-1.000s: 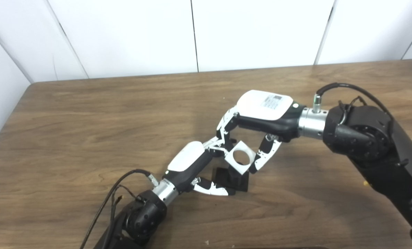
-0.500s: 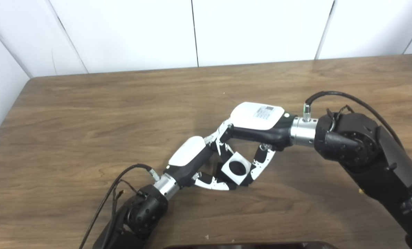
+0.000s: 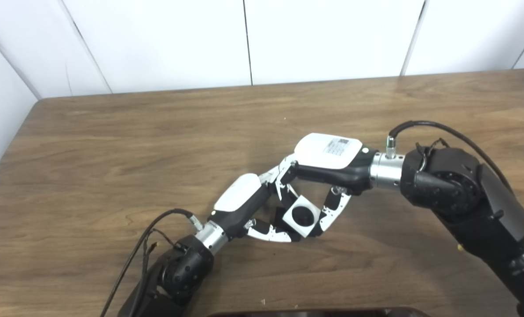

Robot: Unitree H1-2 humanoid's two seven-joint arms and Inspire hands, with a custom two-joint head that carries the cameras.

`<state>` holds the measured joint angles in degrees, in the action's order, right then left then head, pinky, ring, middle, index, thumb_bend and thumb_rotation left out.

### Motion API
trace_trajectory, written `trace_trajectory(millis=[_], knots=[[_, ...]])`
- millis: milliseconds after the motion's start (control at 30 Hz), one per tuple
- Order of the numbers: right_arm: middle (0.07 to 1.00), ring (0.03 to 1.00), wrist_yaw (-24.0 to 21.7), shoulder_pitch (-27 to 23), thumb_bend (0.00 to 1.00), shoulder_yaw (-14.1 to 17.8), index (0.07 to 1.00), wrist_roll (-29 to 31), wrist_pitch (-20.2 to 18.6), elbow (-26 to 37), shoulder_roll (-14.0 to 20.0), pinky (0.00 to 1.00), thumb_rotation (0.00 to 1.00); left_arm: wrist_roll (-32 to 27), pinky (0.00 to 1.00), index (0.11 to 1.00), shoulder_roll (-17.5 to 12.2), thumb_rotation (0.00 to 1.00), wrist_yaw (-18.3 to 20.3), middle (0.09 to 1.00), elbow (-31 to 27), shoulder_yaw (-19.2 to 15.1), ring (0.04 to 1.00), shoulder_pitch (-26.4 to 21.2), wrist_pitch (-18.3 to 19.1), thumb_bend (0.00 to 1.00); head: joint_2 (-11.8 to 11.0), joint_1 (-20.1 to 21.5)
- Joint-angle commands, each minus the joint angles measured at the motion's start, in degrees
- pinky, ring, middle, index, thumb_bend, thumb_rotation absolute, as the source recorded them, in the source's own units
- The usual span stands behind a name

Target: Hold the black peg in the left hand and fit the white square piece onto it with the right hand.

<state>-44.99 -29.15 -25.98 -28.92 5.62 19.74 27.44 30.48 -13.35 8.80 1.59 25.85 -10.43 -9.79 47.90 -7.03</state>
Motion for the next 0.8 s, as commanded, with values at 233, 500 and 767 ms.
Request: trace_trajectory(millis=[233, 500, 767], knots=[[0.752, 0.792, 0.3, -1.9, 0.52, 0.9, 0.479, -1.3, -0.6, -2.1, 0.6, 0.76, 0.14, 3.7, 0.92, 0.494, -0.8, 0.08, 3.1, 0.922, 0.5, 2.1, 0.983, 1.7, 2.9, 0.52, 0.4, 0.2], [0.757, 0.79, 2.0, -1.3, 0.52, 1.6, 0.48, -1.3, -0.9, -4.1, -0.6, 0.73, 0.14, 3.7, 0.92, 0.494, -0.8, 0.08, 2.9, 0.923, 0.5, 2.4, 0.985, 1.7, 3.0, 0.52, 0.6, -0.1], [0.759, 0.784, 3.5, -1.6, 0.52, 0.7, 0.48, -2.7, -0.1, -6.0, -0.9, 0.7, 0.14, 3.5, 0.92, 0.494, -0.9, 0.08, 2.9, 0.921, 0.5, 2.3, 0.983, 1.8, 2.9, 0.52, 0.9, 0.0]])
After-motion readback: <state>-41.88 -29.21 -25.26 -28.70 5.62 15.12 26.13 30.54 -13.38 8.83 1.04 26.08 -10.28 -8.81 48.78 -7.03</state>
